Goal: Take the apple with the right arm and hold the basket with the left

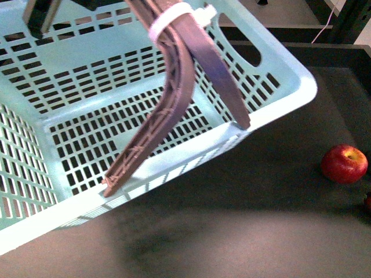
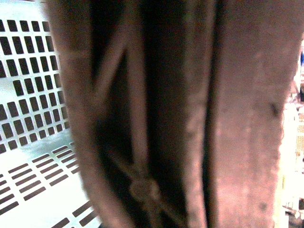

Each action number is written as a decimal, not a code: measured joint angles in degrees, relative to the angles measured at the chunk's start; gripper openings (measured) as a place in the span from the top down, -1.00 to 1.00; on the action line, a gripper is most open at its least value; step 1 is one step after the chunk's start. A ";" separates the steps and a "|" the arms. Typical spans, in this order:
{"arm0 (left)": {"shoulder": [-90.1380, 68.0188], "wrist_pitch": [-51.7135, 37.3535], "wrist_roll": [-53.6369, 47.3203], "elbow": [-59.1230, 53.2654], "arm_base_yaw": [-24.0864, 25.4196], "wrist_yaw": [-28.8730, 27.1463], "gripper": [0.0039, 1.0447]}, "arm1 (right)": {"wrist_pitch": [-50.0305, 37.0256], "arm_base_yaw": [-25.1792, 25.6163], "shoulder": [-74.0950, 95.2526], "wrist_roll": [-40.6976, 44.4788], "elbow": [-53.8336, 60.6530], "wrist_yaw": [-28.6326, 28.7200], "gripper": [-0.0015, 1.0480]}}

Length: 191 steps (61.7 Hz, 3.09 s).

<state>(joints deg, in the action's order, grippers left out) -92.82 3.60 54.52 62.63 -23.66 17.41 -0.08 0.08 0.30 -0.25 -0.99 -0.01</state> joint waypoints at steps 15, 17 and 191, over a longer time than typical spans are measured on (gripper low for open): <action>-0.31 1.75 -1.16 2.01 -6.10 0.02 0.73 | 0.00 0.02 0.00 0.00 0.00 0.00 -0.83; -0.31 1.75 -1.18 2.14 -6.47 0.00 0.73 | 0.00 0.02 0.00 0.00 0.00 0.00 -0.83; -0.31 1.75 -2.64 2.45 -7.08 -0.87 0.73 | -10.69 6.14 142.53 -10.25 -69.72 -8.31 -0.54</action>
<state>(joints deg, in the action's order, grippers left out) -93.12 5.34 51.88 65.08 -30.74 16.53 -10.76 6.22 142.82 -10.50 -70.72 -8.32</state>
